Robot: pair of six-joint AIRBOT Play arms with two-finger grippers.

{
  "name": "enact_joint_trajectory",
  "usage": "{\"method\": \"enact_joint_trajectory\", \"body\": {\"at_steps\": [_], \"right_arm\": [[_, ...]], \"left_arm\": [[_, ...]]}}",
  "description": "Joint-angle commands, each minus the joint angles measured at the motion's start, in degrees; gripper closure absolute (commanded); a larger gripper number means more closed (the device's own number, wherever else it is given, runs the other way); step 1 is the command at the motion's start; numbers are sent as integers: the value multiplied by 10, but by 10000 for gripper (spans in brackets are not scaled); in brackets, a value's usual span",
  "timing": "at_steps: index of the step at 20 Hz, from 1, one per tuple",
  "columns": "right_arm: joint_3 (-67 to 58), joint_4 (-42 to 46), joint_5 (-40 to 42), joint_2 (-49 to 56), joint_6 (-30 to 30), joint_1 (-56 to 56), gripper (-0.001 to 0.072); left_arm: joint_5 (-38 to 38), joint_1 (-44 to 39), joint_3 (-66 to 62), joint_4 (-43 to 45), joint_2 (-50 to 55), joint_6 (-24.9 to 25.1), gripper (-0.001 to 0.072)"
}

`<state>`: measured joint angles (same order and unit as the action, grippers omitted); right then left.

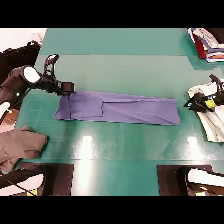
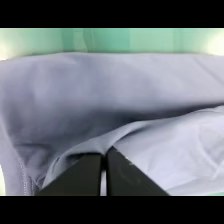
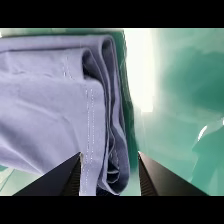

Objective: Fold the shirts.

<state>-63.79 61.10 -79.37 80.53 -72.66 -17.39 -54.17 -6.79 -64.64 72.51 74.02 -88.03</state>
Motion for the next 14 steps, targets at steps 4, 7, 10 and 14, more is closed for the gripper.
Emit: {"method": "enact_joint_trajectory", "body": {"at_steps": [4,7,10,14], "right_arm": [[8,-2,-6,-5,7,-1,300],[8,-2,-15,-5,7,-1,301],[8,-2,-19,-5,7,-1,301],[8,-2,-19,-5,7,-1,303]], "left_arm": [[0,0,-1,0,0,0,659],[-13,0,0,-1,0,-1,659],[-16,0,-1,9,0,0,660],[4,0,-1,10,0,0,649]]}}
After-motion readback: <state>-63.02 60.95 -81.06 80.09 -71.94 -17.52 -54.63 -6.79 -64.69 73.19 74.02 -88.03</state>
